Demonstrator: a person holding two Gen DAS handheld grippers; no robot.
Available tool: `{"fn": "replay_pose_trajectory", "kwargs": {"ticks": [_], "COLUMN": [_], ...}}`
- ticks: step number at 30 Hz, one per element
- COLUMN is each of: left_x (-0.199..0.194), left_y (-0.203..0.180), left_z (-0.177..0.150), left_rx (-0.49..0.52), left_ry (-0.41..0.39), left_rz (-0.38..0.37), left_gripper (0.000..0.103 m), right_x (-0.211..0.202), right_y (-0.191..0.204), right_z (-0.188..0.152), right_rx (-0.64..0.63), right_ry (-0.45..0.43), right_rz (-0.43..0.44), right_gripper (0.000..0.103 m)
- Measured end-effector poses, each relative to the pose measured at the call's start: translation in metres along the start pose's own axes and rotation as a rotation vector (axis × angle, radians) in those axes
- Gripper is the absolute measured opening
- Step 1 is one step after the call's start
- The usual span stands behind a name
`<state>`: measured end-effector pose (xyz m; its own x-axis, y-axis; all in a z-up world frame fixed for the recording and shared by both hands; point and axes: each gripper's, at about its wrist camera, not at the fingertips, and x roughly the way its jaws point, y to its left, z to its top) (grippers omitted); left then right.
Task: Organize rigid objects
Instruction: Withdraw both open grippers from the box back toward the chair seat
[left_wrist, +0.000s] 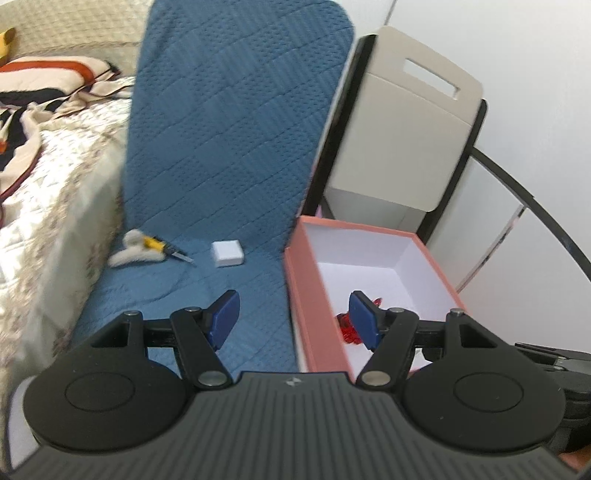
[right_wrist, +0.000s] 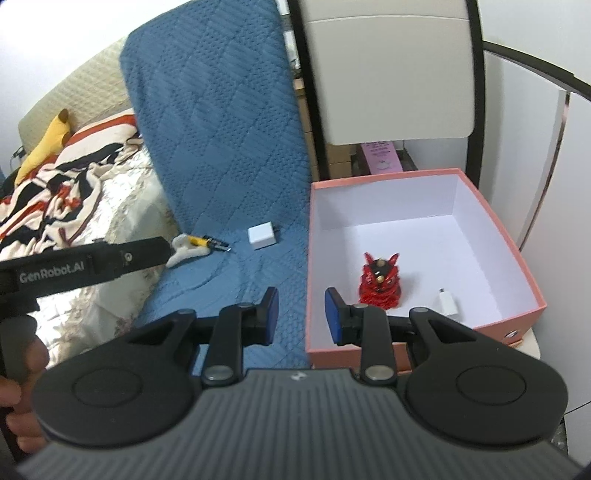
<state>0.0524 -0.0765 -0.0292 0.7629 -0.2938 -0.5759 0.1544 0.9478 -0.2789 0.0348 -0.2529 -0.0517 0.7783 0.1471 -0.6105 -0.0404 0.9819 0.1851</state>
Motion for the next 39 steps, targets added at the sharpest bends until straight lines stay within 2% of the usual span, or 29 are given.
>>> {"fn": "replay_pose_trajectory", "kwargs": {"ticks": [9,16,21,29,39], "left_x": [-0.027,-0.027,-0.012,0.022,0.085], "left_y": [0.033,0.052,0.064,0.083,0.129], "left_z": [-0.021,-0.027,-0.022,-0.012,0.003], "left_rx": [-0.057,-0.101,-0.147,-0.146,-0.188], "left_ry": [-0.009,-0.017,-0.016,0.005,0.017], "left_rz": [0.037,0.074,0.08,0.1,0.18], "left_gripper": [0.071,0.071,0.071,0.071,0.075], "right_x": [-0.005,0.001,0.012,0.044,0.109], "right_y": [0.033,0.05,0.057,0.064,0.077], "right_z": [-0.023,-0.033,-0.03,-0.013,0.008], "right_rx": [-0.021,-0.044,-0.068,-0.068,-0.067], "right_ry": [0.029,0.046,0.065,0.084,0.117], "right_rz": [0.03,0.034,0.033,0.026,0.031], "right_gripper": [0.031,0.031,0.031,0.031,0.032]}}
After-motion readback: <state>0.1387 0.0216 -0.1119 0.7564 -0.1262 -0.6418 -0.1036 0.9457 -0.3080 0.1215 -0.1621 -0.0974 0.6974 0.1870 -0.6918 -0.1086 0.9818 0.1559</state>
